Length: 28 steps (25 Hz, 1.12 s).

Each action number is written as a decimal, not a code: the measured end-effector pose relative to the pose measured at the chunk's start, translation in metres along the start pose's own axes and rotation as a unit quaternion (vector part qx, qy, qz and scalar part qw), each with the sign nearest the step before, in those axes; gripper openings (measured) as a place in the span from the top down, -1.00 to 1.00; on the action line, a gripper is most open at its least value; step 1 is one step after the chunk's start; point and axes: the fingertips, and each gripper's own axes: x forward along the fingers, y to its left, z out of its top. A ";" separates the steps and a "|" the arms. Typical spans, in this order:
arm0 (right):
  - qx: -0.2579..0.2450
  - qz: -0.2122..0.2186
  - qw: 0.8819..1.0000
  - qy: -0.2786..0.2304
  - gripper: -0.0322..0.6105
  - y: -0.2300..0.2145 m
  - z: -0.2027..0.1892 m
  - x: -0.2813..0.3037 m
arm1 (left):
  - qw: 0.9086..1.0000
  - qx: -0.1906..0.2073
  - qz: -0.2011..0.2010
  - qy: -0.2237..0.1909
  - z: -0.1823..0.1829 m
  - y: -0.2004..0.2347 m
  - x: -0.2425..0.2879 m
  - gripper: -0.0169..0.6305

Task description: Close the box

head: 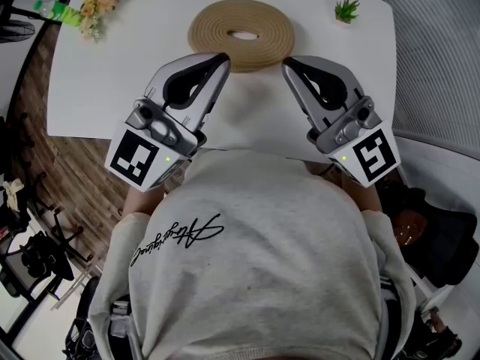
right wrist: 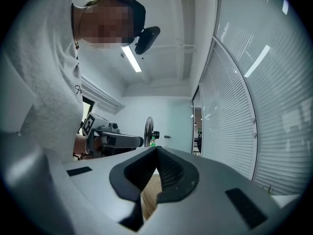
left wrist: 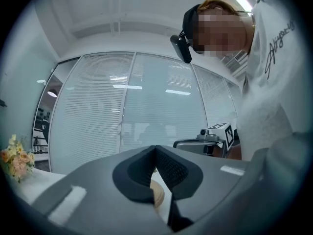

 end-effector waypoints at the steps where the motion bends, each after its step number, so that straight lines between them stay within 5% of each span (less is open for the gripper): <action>1: 0.001 -0.002 1.000 0.000 0.90 -0.001 -0.001 -0.001 | 1.000 -0.001 0.000 -0.002 0.002 0.001 0.000 0.95; 6: 0.011 -0.007 1.000 -0.001 0.90 -0.003 0.000 -0.001 | 0.999 -0.017 0.009 -0.026 0.016 0.009 -0.004 0.95; 28: 0.015 -0.006 1.000 0.015 0.90 -0.001 -0.005 0.000 | 1.000 -0.004 0.019 -0.009 0.008 0.012 -0.003 0.95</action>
